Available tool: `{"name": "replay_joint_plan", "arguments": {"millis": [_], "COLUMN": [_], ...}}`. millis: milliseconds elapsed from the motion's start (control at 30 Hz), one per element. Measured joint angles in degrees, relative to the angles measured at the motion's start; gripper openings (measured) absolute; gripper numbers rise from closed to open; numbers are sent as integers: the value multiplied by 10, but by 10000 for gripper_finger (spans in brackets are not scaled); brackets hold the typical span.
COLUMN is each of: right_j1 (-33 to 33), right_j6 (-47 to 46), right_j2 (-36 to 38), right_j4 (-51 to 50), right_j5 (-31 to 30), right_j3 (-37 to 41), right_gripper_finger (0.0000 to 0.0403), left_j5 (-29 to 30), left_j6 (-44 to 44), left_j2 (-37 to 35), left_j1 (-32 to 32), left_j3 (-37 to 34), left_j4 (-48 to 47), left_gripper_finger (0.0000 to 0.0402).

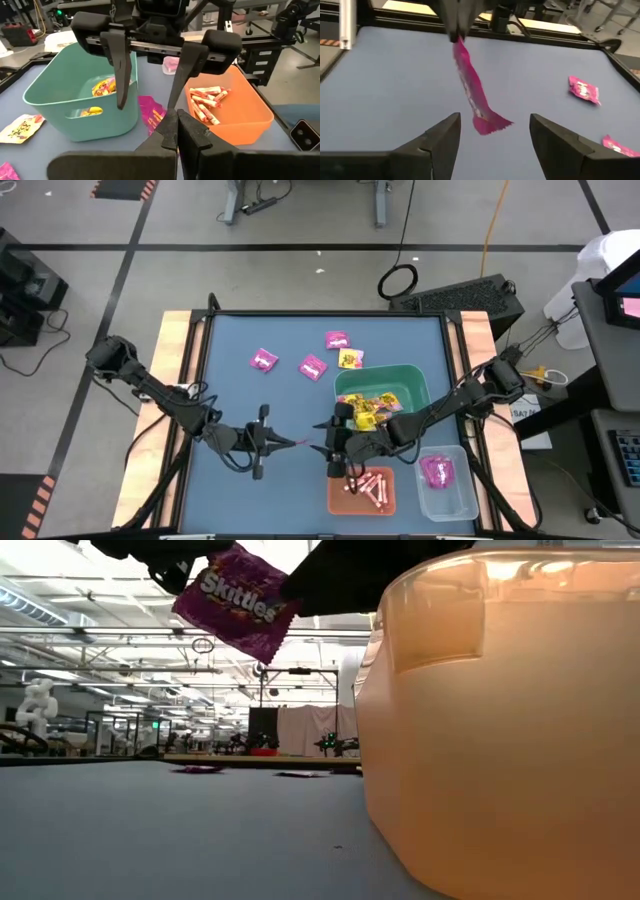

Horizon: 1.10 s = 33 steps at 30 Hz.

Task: Sort candy
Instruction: Put the purple candy pack into the transparent bin

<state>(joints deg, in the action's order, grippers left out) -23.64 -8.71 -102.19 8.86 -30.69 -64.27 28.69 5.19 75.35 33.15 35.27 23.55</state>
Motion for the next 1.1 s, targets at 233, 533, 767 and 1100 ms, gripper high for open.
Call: {"name": "replay_joint_plan", "arguments": {"millis": [233,533,767,1100], "right_j1": [0,8,8,1], "right_j6": [13,28,49,51], "right_j2": [0,-27,-32,-16], "right_j4": [22,42,41,28], "right_j5": [15,56,54,53], "right_j3": [0,0,0,0], "right_gripper_finger": [189,61,10,1], "left_j5": [0,0,0,3], "left_j6": [-1,-2,0,3], "left_j2": [0,0,0,0], "left_j1": [0,0,0,0], "left_j3": [0,0,0,1], "left_j4": [0,0,-5,-5], "left_gripper_finger": [1,1,10,80]}}
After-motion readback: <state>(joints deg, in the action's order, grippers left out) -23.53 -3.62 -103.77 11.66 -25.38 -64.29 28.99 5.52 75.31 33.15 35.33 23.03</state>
